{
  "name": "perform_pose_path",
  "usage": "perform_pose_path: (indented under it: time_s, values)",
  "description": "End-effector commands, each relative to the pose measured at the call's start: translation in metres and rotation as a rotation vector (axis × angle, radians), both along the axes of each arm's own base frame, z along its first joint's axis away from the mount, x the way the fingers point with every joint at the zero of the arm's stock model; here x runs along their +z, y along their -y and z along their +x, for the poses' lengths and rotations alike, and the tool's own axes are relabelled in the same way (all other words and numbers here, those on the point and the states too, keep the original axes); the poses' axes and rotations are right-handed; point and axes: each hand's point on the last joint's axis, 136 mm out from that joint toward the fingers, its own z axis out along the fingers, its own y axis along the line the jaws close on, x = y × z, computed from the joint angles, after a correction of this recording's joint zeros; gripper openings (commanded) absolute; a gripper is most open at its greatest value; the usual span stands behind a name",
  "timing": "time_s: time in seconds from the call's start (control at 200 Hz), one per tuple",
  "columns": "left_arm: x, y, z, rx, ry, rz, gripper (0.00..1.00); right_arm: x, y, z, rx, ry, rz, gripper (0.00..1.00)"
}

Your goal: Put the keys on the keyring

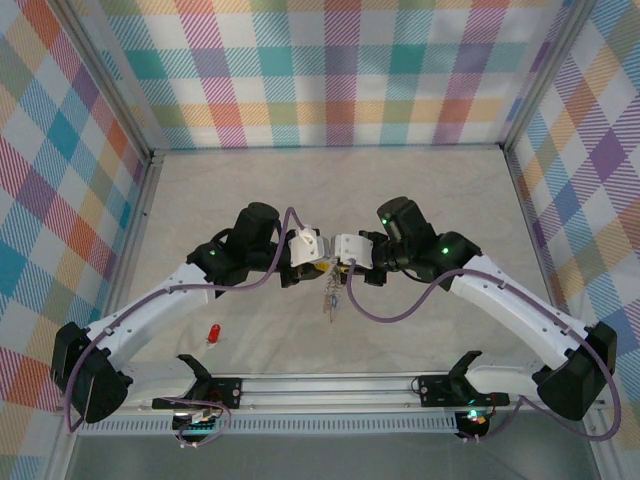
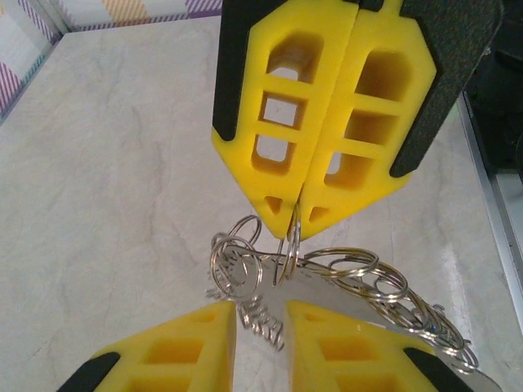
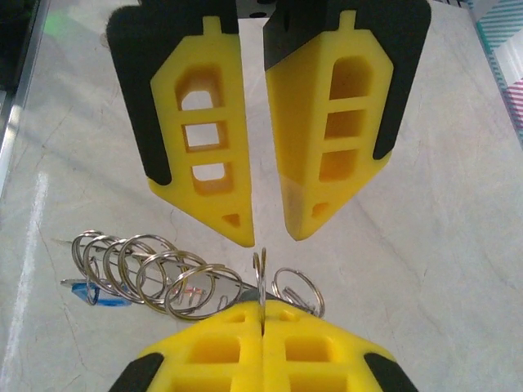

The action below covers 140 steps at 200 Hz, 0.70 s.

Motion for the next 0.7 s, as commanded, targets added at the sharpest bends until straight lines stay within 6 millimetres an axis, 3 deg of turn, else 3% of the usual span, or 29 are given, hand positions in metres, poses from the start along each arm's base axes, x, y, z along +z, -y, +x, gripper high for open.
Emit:
perform_pose_path:
  time_s: [0.0,0.695]
  values:
    - [0.019,0.010,-0.004,-0.043,0.043,-0.075,0.23,0.001,-0.007,-0.007,0.051,-0.003,-0.007,0.00]
    - [0.039,0.021,-0.014,-0.144,0.087,-0.177,0.21,-0.001,-0.018,-0.018,0.102,-0.047,0.060,0.00]
